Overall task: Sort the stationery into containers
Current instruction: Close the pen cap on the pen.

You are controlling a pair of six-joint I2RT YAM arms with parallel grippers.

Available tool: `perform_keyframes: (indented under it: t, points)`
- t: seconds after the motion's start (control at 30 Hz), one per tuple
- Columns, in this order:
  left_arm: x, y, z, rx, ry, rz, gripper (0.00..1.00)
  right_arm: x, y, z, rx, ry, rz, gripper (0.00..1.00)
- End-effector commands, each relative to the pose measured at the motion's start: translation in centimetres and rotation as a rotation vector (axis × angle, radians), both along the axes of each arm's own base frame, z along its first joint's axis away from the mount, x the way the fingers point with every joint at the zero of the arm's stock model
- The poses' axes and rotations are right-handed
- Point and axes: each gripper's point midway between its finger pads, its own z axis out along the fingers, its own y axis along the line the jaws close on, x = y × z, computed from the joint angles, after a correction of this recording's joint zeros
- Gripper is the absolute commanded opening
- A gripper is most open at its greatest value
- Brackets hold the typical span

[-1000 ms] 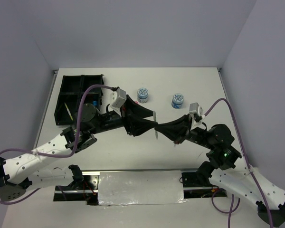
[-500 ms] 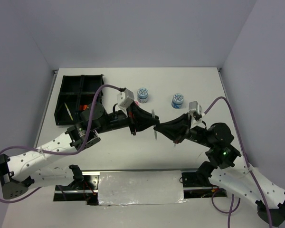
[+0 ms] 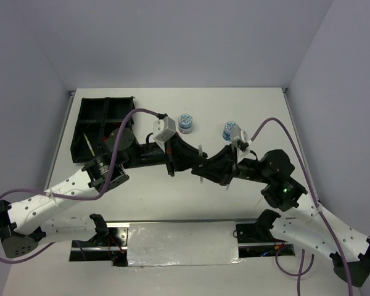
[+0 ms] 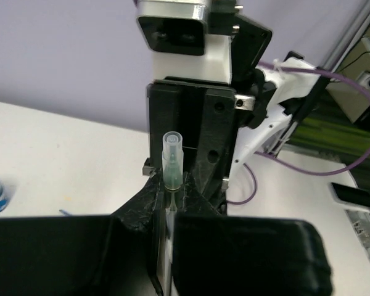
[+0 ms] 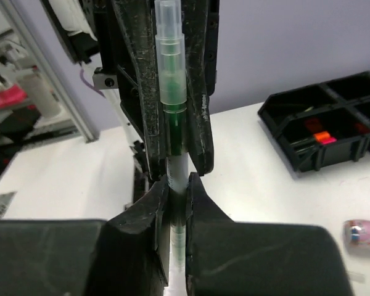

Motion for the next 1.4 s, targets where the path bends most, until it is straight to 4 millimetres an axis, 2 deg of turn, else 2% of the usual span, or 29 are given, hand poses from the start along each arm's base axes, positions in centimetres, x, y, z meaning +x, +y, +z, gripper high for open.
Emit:
perform_keyframes:
  t: [0.0, 0.07, 0.1, 0.17, 0.2, 0.27, 0.3, 0.43, 0.53, 0.6, 0.67, 0.9, 0.93, 1.0, 1.03, 1.13, 1.2, 1.3, 1.37]
  points:
    - [-1.5, 0.6, 2.9, -0.053, -0.072, -0.055, 0.0, -0.1, 0.0, 1.5, 0.016, -0.027, 0.007, 0.0]
    - [-1.1, 0.7, 2.9, -0.049, -0.073, -0.027, 0.0, -0.1, -0.1, 1.7, 0.025, -0.029, 0.002, 0.0]
    - [-1.0, 0.8, 3.0, -0.047, -0.072, -0.018, 0.21, -0.1, -0.1, 1.7, 0.028, -0.027, 0.001, 0.0]
    - [-0.1, 0.8, 2.7, -0.036, -0.056, 0.029, 0.53, 0.0, -0.2, 2.0, 0.051, -0.029, -0.004, 0.0]
    - [0.4, 0.9, 2.6, -0.033, -0.045, 0.06, 0.72, 0.2, -0.3, 2.3, 0.065, -0.021, -0.024, 0.0]
    - [1.7, 1.3, 2.5, -0.029, -0.025, 0.136, 0.99, 0.9, -0.3, 2.2, 0.059, -0.002, -0.055, 0.0]
    - [2.0, 1.4, 2.3, -0.03, -0.018, 0.157, 0.99, 1.1, -0.2, 1.8, 0.047, 0.005, -0.064, 0.0]
    - [2.4, 2.3, 3.9, -0.088, -0.038, 0.207, 0.99, 1.5, 0.3, 0.7, 0.016, 0.028, -0.058, 0.0]
    - [2.7, 2.7, 5.2, -0.122, -0.044, 0.233, 0.97, 1.2, 0.4, 0.9, 0.027, 0.023, -0.041, 0.0]
    - [3.2, 3.1, 5.9, -0.143, -0.041, 0.272, 0.93, 1.3, 0.4, 0.8, 0.018, 0.025, -0.039, 0.0]
    - [3.3, 3.3, 6.3, -0.15, -0.042, 0.281, 0.82, 1.2, 0.4, 0.8, 0.013, 0.022, -0.037, 0.0]
    - [3.2, 2.7, 5.7, -0.151, -0.027, 0.256, 0.74, 1.4, 0.4, 1.0, 0.007, 0.017, -0.044, 0.0]
    - [3.1, 2.7, 5.6, -0.152, -0.026, 0.252, 0.65, 1.4, 0.5, 1.0, 0.006, 0.019, -0.042, 0.0]
    - [3.2, 2.4, 5.3, -0.139, -0.02, 0.245, 0.56, 1.3, 0.4, 1.2, 0.011, 0.018, -0.042, 0.0]
    - [3.2, 2.2, 5.1, -0.131, -0.017, 0.242, 0.44, 1.2, 0.4, 1.3, 0.016, 0.015, -0.041, 0.0]
    - [3.1, 1.8, 4.8, -0.122, -0.007, 0.226, 0.36, 1.2, 0.3, 2.0, 0.026, 0.006, -0.043, 0.0]
    - [3.0, 1.6, 4.4, -0.116, 0.001, 0.214, 0.24, 1.4, 0.3, 2.4, 0.027, 0.001, -0.048, 0.0]
    - [3.0, 1.5, 3.7, -0.102, 0.015, 0.208, 0.21, 1.4, 0.4, 3.1, 0.033, -0.008, -0.047, 0.0]
    - [2.8, 1.3, 3.2, -0.088, 0.021, 0.198, 0.0, 1.5, 0.4, 3.6, 0.039, -0.016, -0.05, 0.0]
